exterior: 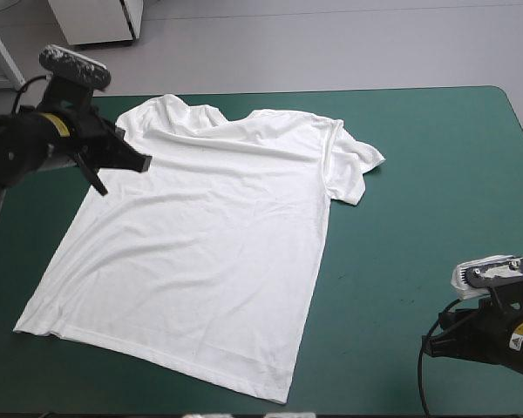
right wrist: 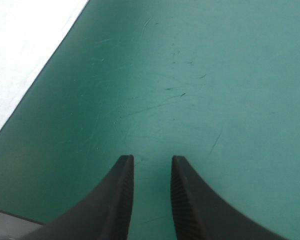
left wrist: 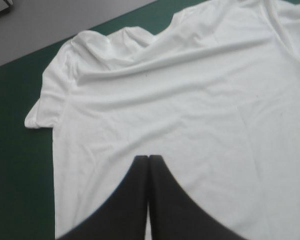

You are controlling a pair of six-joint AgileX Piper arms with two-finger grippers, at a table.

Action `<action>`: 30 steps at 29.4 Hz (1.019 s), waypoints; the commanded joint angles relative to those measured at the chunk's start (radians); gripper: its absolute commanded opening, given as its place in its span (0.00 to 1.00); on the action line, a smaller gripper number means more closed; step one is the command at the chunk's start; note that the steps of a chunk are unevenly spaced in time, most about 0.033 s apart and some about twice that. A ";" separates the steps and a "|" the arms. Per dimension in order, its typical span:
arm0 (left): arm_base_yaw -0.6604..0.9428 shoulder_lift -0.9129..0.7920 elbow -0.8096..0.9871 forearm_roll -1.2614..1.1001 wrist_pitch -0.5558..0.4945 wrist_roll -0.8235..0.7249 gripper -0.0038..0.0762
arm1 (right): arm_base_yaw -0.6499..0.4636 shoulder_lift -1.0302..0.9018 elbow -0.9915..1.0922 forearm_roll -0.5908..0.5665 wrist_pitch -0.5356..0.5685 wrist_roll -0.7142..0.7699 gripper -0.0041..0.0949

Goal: Fold the cloth

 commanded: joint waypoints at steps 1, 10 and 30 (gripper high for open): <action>-0.047 -0.134 0.125 0.064 0.034 -0.057 0.04 | -0.001 0.008 -0.027 0.003 0.001 -0.001 0.30; -0.045 -0.421 0.423 0.179 0.034 -0.182 0.04 | -0.001 0.008 -0.027 0.015 -0.001 0.001 0.30; -0.045 -0.659 0.712 0.306 0.034 -0.340 0.04 | -0.001 0.008 -0.027 0.049 -0.013 0.001 0.30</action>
